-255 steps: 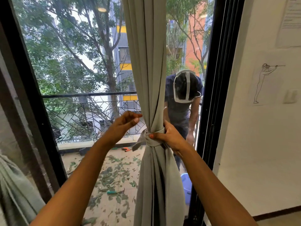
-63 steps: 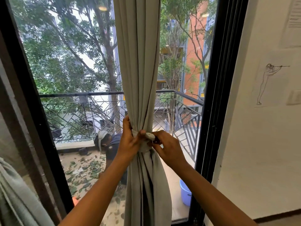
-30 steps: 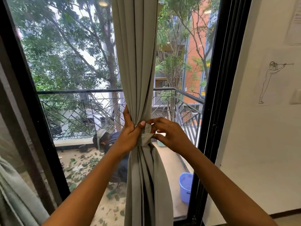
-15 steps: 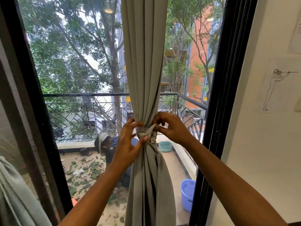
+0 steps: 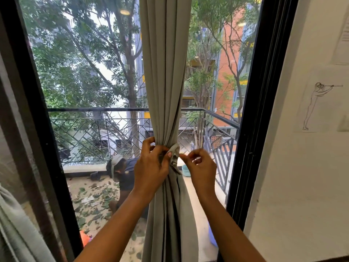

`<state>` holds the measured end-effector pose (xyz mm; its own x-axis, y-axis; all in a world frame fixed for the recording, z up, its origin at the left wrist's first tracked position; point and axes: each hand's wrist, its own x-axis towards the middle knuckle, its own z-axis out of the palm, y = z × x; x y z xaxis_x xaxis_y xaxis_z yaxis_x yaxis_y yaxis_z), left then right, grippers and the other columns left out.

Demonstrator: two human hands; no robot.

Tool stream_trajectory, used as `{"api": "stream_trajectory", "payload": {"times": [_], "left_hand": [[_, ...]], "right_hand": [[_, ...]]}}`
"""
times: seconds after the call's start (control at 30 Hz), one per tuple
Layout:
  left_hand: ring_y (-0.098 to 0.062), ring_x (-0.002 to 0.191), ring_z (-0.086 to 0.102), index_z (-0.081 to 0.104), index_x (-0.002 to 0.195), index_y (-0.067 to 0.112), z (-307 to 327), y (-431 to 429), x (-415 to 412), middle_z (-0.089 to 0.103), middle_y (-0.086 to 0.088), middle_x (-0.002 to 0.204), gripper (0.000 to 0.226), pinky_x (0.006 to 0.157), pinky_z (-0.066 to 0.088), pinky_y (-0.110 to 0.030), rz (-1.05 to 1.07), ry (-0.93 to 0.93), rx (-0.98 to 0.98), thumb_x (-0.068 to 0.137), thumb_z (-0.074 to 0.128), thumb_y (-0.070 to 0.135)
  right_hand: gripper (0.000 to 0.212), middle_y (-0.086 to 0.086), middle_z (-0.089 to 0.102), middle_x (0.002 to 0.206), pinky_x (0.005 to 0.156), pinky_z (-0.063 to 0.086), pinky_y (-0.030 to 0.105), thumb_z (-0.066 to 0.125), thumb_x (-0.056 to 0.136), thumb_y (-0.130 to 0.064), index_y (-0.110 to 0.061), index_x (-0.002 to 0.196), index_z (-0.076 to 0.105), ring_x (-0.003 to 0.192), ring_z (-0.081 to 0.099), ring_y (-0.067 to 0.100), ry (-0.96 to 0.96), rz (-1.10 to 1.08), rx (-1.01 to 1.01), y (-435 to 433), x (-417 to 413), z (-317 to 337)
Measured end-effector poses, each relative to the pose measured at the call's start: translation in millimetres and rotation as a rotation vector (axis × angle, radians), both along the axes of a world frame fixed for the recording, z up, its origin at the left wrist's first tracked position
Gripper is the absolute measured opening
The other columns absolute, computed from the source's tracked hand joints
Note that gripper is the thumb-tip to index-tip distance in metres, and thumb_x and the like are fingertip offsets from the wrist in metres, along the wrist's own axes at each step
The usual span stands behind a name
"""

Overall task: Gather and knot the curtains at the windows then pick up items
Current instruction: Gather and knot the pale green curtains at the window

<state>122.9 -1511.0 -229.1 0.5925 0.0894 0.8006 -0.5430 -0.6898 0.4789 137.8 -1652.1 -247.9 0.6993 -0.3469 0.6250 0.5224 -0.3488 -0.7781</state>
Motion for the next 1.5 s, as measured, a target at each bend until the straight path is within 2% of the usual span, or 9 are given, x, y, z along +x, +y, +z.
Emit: {"api": "stream_trajectory", "payload": {"times": [0.33, 0.63, 0.77, 0.9, 1.03, 1.13, 1.2, 1.37, 1.5], "left_hand": [[-0.022, 0.088, 0.065, 0.066, 0.086, 0.016, 0, 10, 6, 0.053, -0.004, 0.123, 0.018, 0.061, 0.040, -0.023, 0.054, -0.049, 0.089, 0.084, 0.071, 0.033], [-0.011, 0.097, 0.062, 0.062, 0.082, 0.016, -42, 7, 14, 0.055, 0.006, 0.123, 0.022, 0.064, 0.053, -0.027, -0.069, -0.114, 0.063, 0.089, 0.059, 0.037], [-0.005, 0.107, 0.055, 0.062, 0.080, 0.015, -36, 8, 29, 0.055, 0.006, 0.119, 0.025, 0.082, 0.048, -0.018, -0.165, -0.108, -0.024, 0.086, 0.059, 0.039], [0.006, 0.114, 0.048, 0.063, 0.082, 0.017, -34, 5, 39, 0.047, 0.008, 0.126, 0.022, 0.086, 0.040, -0.005, -0.233, -0.069, -0.067, 0.084, 0.063, 0.039], [0.019, 0.114, 0.042, 0.061, 0.082, 0.017, -38, 1, 43, 0.046, 0.009, 0.122, 0.013, 0.082, 0.044, -0.006, -0.244, -0.062, -0.131, 0.082, 0.066, 0.028], [0.017, 0.103, 0.048, 0.059, 0.080, 0.017, -41, -4, 42, 0.049, 0.011, 0.122, 0.022, 0.075, 0.054, -0.026, -0.185, -0.086, -0.108, 0.085, 0.061, 0.038], [0.008, 0.099, 0.053, 0.059, 0.080, 0.015, -48, -14, 39, 0.050, 0.014, 0.121, 0.027, 0.070, 0.054, -0.032, -0.180, -0.082, -0.081, 0.086, 0.058, 0.041], [0.010, 0.092, 0.058, 0.060, 0.090, 0.010, -48, -19, 40, 0.059, 0.001, 0.115, 0.030, 0.068, 0.049, -0.011, -0.293, 0.012, -0.207, 0.085, 0.061, 0.039], [-0.002, 0.092, 0.059, 0.052, 0.111, 0.021, -48, -10, 40, 0.058, 0.003, 0.105, 0.050, 0.071, 0.047, -0.009, -0.437, 0.149, -0.316, 0.074, 0.065, 0.051]], "right_hand": [[0.015, 0.002, 0.058, 0.064, 0.042, 0.035, 0.020, 0.062, 0.088, -0.026, -0.019, 0.075, 0.061, 0.051, 0.047, 0.011, 0.405, 0.482, 0.185, 17, 5, 1], [0.010, -0.001, 0.070, 0.079, 0.060, 0.047, 0.023, 0.060, 0.090, -0.016, -0.012, 0.095, 0.068, 0.067, 0.059, 0.009, 0.271, 0.459, 0.437, 37, -20, -91], [0.024, -0.001, 0.073, 0.092, 0.073, 0.053, 0.025, 0.065, 0.084, -0.034, -0.017, 0.100, 0.069, 0.085, 0.068, 0.015, 0.266, 0.428, 0.218, 17, -4, -76], [0.008, -0.007, 0.061, 0.060, 0.048, 0.039, 0.015, 0.065, 0.087, -0.026, -0.022, 0.080, 0.064, 0.053, 0.053, 0.008, 0.317, 0.446, 0.011, -7, 3, -46], [0.016, -0.011, 0.056, 0.062, 0.055, 0.041, 0.019, 0.063, 0.088, -0.031, -0.030, 0.073, 0.057, 0.056, 0.053, -0.002, 0.240, 0.330, -0.249, -17, 10, -29], [0.016, -0.008, 0.062, 0.067, 0.061, 0.043, 0.020, 0.064, 0.084, -0.042, -0.027, 0.078, 0.061, 0.063, 0.054, -0.002, 0.173, 0.323, -0.130, -14, 1, -64], [0.043, -0.001, 0.067, 0.074, 0.063, 0.047, 0.027, 0.060, 0.077, -0.062, -0.021, 0.085, 0.065, 0.067, 0.058, 0.004, 0.186, 0.303, -0.011, -8, -8, -94], [0.041, -0.006, 0.064, 0.076, 0.062, 0.043, 0.024, 0.054, 0.074, -0.062, -0.023, 0.083, 0.062, 0.067, 0.055, 0.003, 0.151, 0.183, -0.163, -26, -2, -75], [0.051, -0.016, 0.054, 0.118, 0.089, 0.038, 0.013, 0.068, 0.074, -0.050, -0.027, 0.117, 0.052, 0.108, 0.048, -0.001, 0.076, 0.146, -0.179, -45, 13, -51]]}}
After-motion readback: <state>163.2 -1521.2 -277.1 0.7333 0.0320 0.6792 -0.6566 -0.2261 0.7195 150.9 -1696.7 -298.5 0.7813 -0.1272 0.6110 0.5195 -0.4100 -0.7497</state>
